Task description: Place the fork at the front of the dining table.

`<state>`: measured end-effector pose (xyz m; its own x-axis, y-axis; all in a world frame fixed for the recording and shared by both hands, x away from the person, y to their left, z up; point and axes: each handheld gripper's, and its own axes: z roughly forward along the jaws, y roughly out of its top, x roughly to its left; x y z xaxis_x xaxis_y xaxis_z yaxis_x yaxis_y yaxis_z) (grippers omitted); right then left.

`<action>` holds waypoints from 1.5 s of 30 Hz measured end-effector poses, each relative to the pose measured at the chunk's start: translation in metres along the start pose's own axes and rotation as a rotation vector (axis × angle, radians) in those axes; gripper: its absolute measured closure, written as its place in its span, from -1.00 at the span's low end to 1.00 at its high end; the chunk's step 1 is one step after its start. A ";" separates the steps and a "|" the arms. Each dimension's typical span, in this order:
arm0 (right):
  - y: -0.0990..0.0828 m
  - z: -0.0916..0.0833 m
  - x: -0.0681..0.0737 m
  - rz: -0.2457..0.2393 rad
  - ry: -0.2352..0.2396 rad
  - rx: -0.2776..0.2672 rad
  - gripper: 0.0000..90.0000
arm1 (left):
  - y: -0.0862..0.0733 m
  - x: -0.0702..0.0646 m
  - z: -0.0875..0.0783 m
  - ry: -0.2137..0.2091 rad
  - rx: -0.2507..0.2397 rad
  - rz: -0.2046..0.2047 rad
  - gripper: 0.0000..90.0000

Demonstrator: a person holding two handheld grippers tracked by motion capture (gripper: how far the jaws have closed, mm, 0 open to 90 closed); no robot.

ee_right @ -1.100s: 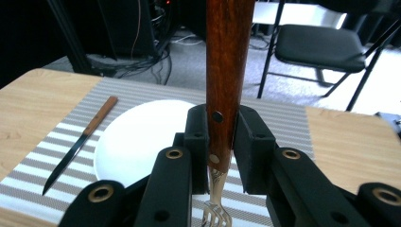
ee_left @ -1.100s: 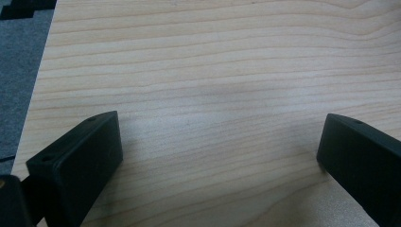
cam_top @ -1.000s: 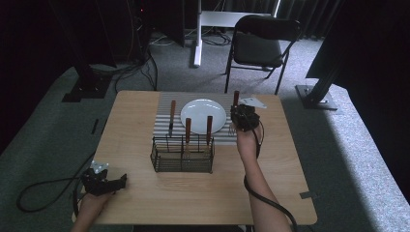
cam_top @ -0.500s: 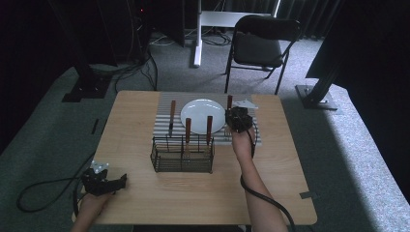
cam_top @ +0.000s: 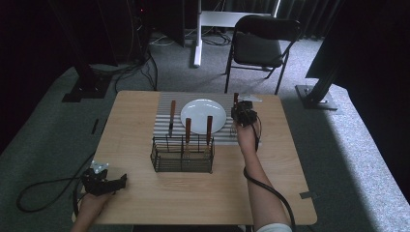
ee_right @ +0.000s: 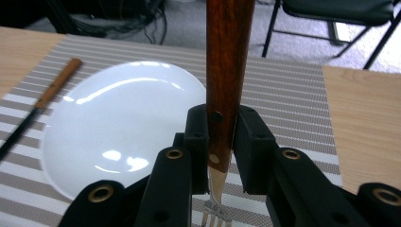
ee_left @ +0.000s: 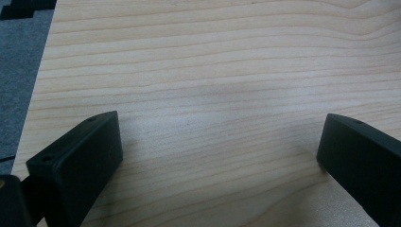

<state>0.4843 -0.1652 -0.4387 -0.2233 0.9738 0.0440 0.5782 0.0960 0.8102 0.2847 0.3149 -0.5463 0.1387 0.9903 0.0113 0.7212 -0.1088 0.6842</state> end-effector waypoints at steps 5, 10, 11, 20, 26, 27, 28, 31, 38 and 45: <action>0.001 0.015 -0.005 0.024 0.005 0.036 0.70 | 0.000 0.000 0.000 0.000 0.000 0.000 -0.98; 0.008 0.032 -0.010 0.069 0.005 0.078 0.70 | 0.000 0.000 0.000 0.000 0.000 0.000 -0.98; 0.009 0.036 -0.012 0.075 0.000 0.087 0.69 | 0.000 0.000 0.000 0.000 0.000 0.000 -0.98; 0.010 0.073 -0.019 0.170 -0.032 0.134 0.69 | 0.000 0.000 0.000 0.000 0.000 0.000 -0.98; 0.000 0.098 -0.026 0.263 -0.013 0.160 0.69 | 0.000 0.000 0.000 0.000 0.000 0.000 -0.98; -0.001 0.101 -0.027 0.276 -0.011 0.163 0.69 | 0.000 0.000 0.000 0.000 0.000 0.000 -0.98; -0.001 0.101 -0.027 0.276 -0.011 0.163 0.69 | 0.000 0.000 0.000 0.000 0.000 0.000 -0.98; -0.006 0.111 -0.030 0.302 -0.008 0.174 0.69 | 0.000 0.000 0.000 0.000 0.000 0.000 -0.98; -0.018 0.128 -0.030 0.315 -0.025 0.205 0.67 | 0.000 0.000 0.000 0.000 0.000 0.000 -0.98; -0.015 0.129 -0.035 0.290 -0.033 0.240 0.56 | 0.000 0.000 0.000 0.003 0.000 -0.003 -0.98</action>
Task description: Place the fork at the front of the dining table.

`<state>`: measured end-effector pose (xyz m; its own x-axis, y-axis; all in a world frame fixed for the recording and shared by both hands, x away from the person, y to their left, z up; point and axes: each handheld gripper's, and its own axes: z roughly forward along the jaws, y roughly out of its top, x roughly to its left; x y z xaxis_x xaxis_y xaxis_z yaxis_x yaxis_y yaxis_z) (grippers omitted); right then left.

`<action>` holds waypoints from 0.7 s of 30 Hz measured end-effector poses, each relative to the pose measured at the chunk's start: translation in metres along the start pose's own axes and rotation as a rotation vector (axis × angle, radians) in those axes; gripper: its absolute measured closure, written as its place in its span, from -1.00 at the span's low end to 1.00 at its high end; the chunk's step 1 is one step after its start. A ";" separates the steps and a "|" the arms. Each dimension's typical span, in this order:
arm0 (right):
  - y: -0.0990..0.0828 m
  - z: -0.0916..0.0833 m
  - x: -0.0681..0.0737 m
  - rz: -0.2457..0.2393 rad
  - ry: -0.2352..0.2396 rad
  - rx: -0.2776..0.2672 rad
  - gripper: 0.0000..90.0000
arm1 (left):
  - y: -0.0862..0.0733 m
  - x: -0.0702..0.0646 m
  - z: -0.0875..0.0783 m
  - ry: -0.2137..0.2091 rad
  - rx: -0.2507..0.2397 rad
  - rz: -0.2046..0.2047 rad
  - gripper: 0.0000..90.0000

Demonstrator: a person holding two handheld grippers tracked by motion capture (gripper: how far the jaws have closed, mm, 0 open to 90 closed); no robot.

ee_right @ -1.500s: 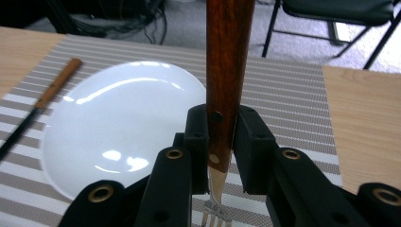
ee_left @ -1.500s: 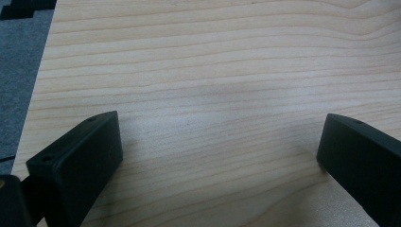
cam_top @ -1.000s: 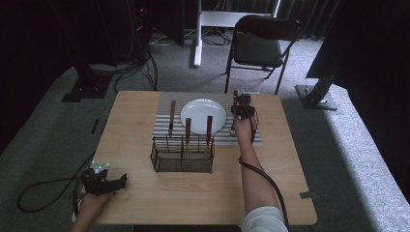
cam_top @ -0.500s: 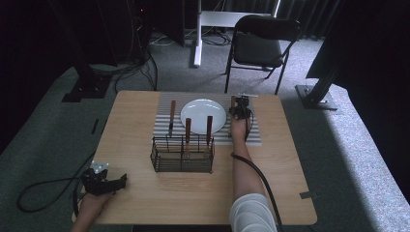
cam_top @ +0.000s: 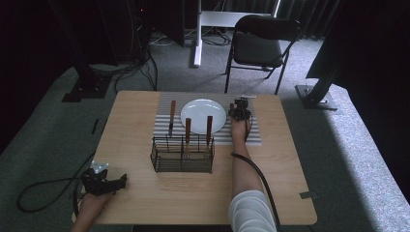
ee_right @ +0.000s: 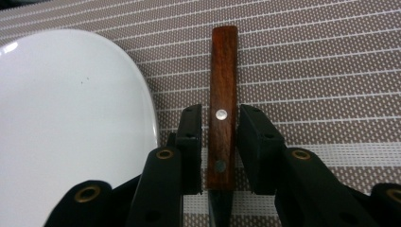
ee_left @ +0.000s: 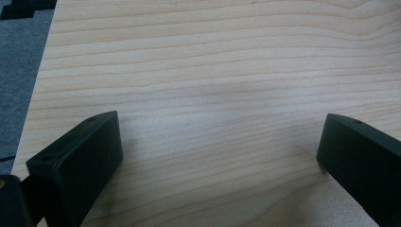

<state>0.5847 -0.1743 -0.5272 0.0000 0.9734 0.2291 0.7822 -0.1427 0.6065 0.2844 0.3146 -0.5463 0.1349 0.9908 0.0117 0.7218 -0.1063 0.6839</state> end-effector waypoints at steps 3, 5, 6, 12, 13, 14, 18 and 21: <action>0.001 -0.002 -0.003 0.009 0.013 0.010 0.49 | 0.000 0.000 0.000 0.000 0.000 0.000 -0.98; 0.002 -0.004 -0.002 -0.001 0.009 0.005 0.48 | 0.000 0.000 0.000 0.000 0.000 0.000 -0.98; 0.002 -0.008 0.001 -0.038 0.003 0.002 0.42 | 0.000 0.000 0.000 0.000 0.000 0.000 -0.98; -0.002 -0.015 0.009 -0.164 -0.017 0.029 0.12 | 0.000 0.000 0.000 0.000 0.000 0.000 -0.98; -0.004 -0.017 0.010 -0.174 -0.013 0.033 0.07 | 0.000 0.000 0.000 0.000 0.000 0.000 -0.98; -0.006 -0.019 0.009 -0.178 0.003 0.039 0.05 | 0.000 0.000 0.000 0.000 0.000 -0.001 -0.98; -0.013 -0.029 0.004 -0.165 0.036 0.034 -0.08 | 0.000 0.000 0.000 0.000 0.000 0.000 -0.98; -0.019 -0.036 0.000 -0.161 0.055 0.041 -0.11 | 0.000 0.000 0.000 0.000 0.000 -0.001 -0.98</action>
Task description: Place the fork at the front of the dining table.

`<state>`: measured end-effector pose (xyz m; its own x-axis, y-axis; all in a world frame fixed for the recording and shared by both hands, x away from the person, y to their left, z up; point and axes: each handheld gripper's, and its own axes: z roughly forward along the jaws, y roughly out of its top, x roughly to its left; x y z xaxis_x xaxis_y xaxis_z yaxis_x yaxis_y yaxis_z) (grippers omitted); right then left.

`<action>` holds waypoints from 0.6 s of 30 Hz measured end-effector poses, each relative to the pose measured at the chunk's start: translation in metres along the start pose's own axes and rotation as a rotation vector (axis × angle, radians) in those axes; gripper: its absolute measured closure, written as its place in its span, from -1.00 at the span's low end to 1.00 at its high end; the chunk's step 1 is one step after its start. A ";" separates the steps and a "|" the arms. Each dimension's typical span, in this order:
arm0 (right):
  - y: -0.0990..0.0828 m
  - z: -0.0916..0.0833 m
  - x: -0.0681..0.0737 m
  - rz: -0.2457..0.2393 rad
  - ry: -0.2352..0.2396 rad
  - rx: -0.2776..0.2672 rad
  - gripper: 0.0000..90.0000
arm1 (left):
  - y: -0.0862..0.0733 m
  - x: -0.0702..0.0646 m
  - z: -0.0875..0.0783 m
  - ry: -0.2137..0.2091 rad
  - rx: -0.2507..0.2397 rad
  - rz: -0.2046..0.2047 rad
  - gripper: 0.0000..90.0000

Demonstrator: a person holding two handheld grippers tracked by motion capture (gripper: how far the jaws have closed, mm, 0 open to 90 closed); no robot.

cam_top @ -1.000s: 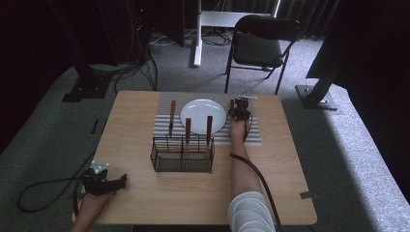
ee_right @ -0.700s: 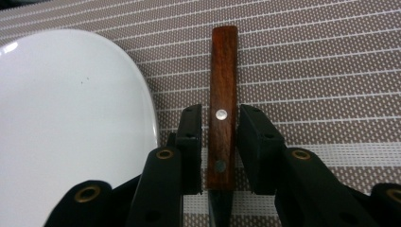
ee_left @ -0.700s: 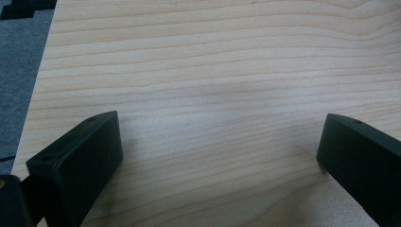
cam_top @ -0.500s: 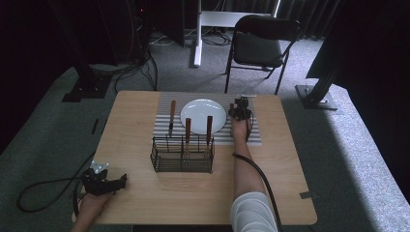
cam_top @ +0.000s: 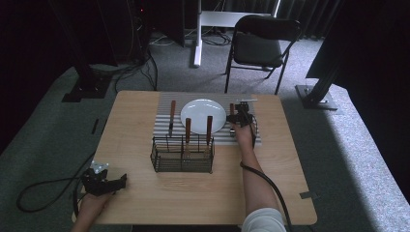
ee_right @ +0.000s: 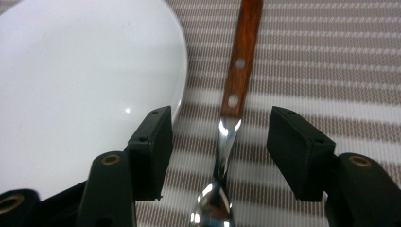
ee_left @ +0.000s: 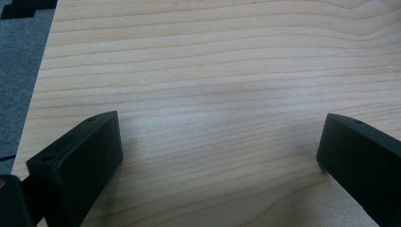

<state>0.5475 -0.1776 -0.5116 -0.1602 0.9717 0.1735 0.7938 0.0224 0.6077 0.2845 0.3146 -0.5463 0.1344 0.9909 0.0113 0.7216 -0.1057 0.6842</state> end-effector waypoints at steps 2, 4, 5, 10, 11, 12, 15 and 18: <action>-0.006 -0.004 -0.001 -0.010 -0.007 -0.001 -0.11 | 0.000 0.000 0.000 0.000 0.000 0.000 -0.98; -0.009 -0.005 -0.002 -0.004 -0.007 -0.002 -0.12 | 0.000 0.000 0.000 0.000 0.000 0.000 -0.98; -0.015 -0.009 -0.003 0.005 -0.005 -0.015 -0.13 | 0.000 0.000 0.000 0.000 0.000 0.000 -0.98; -0.028 -0.015 -0.001 -0.003 -0.003 -0.035 -0.17 | 0.000 0.000 0.000 0.000 0.001 0.000 -0.98; -0.031 -0.017 0.000 -0.003 0.000 -0.041 -0.17 | 0.000 0.000 0.000 0.000 0.001 0.000 -0.98; -0.033 -0.019 0.001 0.000 0.007 -0.051 -0.17 | 0.000 0.000 0.000 0.000 0.001 0.000 -0.98; -0.041 -0.024 0.002 -0.031 0.019 -0.070 -0.36 | 0.000 0.000 0.000 0.000 0.000 0.000 -0.98; -0.048 -0.028 0.004 -0.089 0.011 -0.105 -0.54 | 0.000 0.000 0.000 0.000 0.001 0.000 -0.98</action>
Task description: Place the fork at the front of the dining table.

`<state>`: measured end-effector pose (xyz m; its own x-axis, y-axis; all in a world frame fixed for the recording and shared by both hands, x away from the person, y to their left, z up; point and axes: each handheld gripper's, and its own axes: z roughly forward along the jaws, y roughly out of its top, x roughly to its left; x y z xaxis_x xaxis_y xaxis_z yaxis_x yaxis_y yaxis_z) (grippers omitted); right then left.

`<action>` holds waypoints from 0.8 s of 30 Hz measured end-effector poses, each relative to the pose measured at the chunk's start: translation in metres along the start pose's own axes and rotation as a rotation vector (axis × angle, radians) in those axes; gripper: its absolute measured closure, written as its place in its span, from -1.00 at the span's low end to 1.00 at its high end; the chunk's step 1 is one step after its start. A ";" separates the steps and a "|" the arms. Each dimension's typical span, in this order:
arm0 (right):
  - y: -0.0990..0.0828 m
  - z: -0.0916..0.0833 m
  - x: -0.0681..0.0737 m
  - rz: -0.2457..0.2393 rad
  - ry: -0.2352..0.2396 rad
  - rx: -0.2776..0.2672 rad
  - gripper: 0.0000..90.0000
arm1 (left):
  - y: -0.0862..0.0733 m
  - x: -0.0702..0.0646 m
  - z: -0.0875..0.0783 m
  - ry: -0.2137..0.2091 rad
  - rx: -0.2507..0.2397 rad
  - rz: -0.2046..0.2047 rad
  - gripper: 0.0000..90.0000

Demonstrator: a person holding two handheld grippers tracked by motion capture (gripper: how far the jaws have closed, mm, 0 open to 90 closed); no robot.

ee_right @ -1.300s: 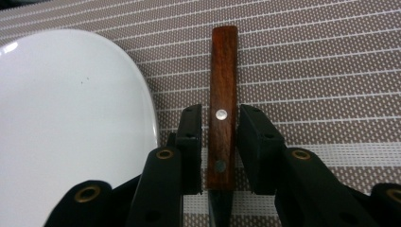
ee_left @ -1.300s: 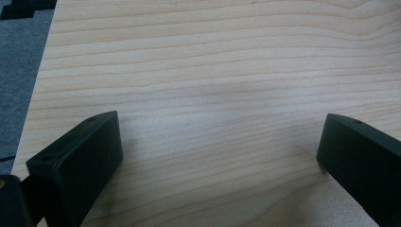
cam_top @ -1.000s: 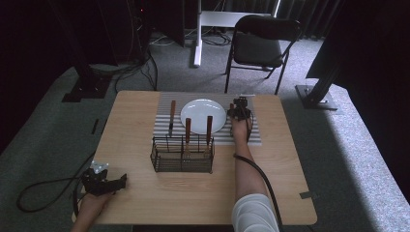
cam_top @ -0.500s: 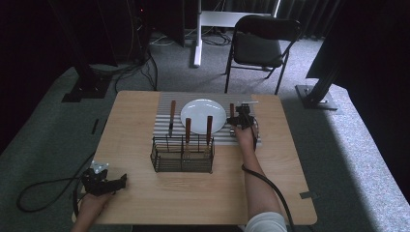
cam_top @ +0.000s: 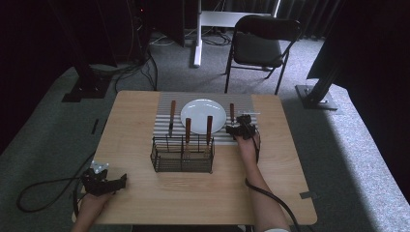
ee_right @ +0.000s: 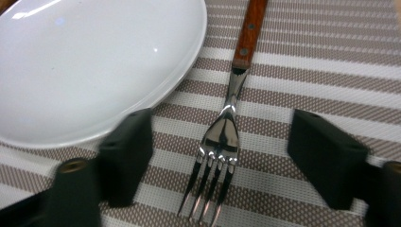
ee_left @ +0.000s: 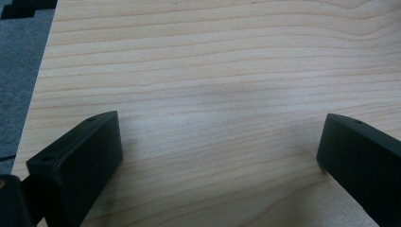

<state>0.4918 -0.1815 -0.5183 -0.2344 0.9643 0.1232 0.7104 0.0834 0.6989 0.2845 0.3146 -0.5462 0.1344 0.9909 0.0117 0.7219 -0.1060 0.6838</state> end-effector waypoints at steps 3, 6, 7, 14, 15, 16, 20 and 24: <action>-0.006 -0.006 -0.002 -0.005 0.031 -0.030 -0.58 | 0.000 0.000 0.000 0.000 0.000 0.000 -0.98; -0.013 -0.011 -0.005 -0.043 0.013 -0.039 -0.59 | 0.000 0.000 0.000 0.000 0.000 0.000 -0.98; -0.016 -0.013 -0.006 -0.051 0.013 -0.036 -0.59 | 0.000 0.000 0.000 0.000 0.000 0.000 -0.98; -0.031 -0.026 -0.012 -0.070 0.027 -0.047 -0.59 | 0.000 0.000 0.000 0.000 0.000 0.000 -0.98; -0.035 -0.029 -0.013 -0.078 0.015 -0.051 -0.60 | 0.000 0.000 0.000 0.000 0.000 0.000 -0.98; -0.038 -0.032 -0.015 -0.072 0.018 -0.053 -0.61 | 0.000 0.000 0.000 0.000 0.000 0.000 -0.98; -0.046 -0.040 -0.018 -0.076 0.021 -0.065 -0.63 | 0.000 0.000 0.000 0.000 0.000 0.000 -0.98; -0.058 -0.049 -0.022 -0.084 0.038 -0.072 -0.63 | 0.000 0.000 0.000 0.000 0.000 0.000 -0.98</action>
<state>0.4227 -0.2199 -0.5271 -0.3168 0.9444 0.0878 0.6384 0.1439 0.7562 0.2846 0.3146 -0.5462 0.1345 0.9909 0.0115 0.7223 -0.1059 0.6835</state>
